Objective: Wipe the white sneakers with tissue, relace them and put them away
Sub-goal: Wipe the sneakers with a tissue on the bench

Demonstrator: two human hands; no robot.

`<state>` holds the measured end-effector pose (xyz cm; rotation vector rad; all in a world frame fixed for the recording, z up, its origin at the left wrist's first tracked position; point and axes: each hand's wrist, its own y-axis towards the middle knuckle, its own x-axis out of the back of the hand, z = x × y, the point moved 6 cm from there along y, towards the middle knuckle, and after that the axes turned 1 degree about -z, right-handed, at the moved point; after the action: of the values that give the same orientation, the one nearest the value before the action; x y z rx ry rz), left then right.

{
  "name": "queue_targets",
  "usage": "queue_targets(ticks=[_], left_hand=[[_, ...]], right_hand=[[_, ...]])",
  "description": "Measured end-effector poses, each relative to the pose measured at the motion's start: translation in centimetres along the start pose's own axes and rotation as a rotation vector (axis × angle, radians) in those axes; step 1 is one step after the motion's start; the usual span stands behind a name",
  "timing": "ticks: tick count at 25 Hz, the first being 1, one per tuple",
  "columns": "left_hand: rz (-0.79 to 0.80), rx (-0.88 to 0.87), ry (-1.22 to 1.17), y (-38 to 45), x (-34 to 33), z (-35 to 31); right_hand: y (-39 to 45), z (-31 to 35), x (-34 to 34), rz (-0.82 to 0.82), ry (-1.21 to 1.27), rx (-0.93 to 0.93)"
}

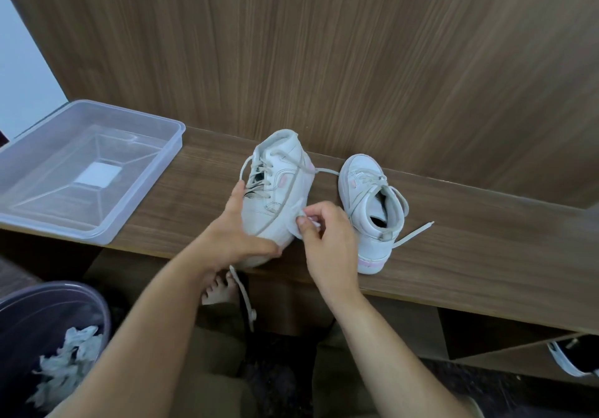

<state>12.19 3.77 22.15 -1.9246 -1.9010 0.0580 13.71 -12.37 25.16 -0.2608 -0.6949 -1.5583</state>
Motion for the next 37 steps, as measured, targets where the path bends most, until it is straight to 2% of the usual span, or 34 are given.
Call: queue_targets(ticks=[1, 3, 6, 7, 12, 15, 18, 20, 22, 25, 27, 29, 31, 33, 35, 37], left_hand=[[0.06, 0.029, -0.057, -0.2, 0.8, 0.2], [0.011, 0.074, 0.032, -0.4, 1.7, 0.6], [-0.166, 0.046, 0.563, -0.5, 0.9, -0.4], [-0.195, 0.009, 0.616, -0.4, 0.4, -0.8], [-0.237, -0.133, 0.48, 0.8, 1.3, 0.3], [-0.192, -0.105, 0.399, 0.7, 2.1, 0.2], [-0.15, -0.128, 0.468, 0.4, 1.8, 0.0], [-0.129, -0.148, 0.479, 0.5, 1.7, 0.0], [-0.096, -0.154, 0.421, 0.8, 2.1, 0.2], [0.016, -0.194, 0.34, 1.1, 2.7, 0.8], [0.08, -0.242, 0.356, 1.1, 2.7, 0.7], [0.094, -0.256, 0.385, 1.0, 2.7, 0.4], [0.092, -0.246, 0.404, 0.9, 2.7, 0.2], [0.1, -0.239, 0.397, 0.7, 2.7, 0.0], [0.109, -0.233, 0.366, 0.7, 2.8, -0.1], [0.095, -0.194, 0.317, 0.8, 3.2, 0.1]], right_hand=[[-0.2, 1.0, -0.2, 0.008, -0.04, 0.074], [-1.0, 2.7, -0.9, 0.024, -0.11, 0.207], [-1.5, 3.5, -1.8, -0.031, -0.11, 0.286], [-1.2, 3.5, -2.0, -0.023, -0.073, 0.269], [0.9, 4.5, -2.7, 0.116, 0.1, 0.215], [3.5, 3.8, -2.4, 0.031, -0.04, 0.251], [6.2, 2.4, -2.5, -0.068, -0.237, 0.217], [6.8, 2.4, -2.3, -0.083, -0.239, 0.166], [5.8, 3.1, -2.2, 0.038, -0.213, 0.148], [0.8, 5.1, -2.3, 0.198, -0.182, 0.244], [-1.7, 5.6, -2.5, 0.16, -0.191, 0.339], [-0.2, 5.0, -2.5, 0.041, -0.234, 0.362], [4.2, 3.7, -2.1, -0.089, -0.341, 0.278], [9.3, 1.9, -1.3, -0.143, -0.477, 0.123], [12.1, 1.0, -0.8, -0.136, -0.471, -0.005], [11.1, 2.0, -1.6, -0.051, -0.394, 0.018]])
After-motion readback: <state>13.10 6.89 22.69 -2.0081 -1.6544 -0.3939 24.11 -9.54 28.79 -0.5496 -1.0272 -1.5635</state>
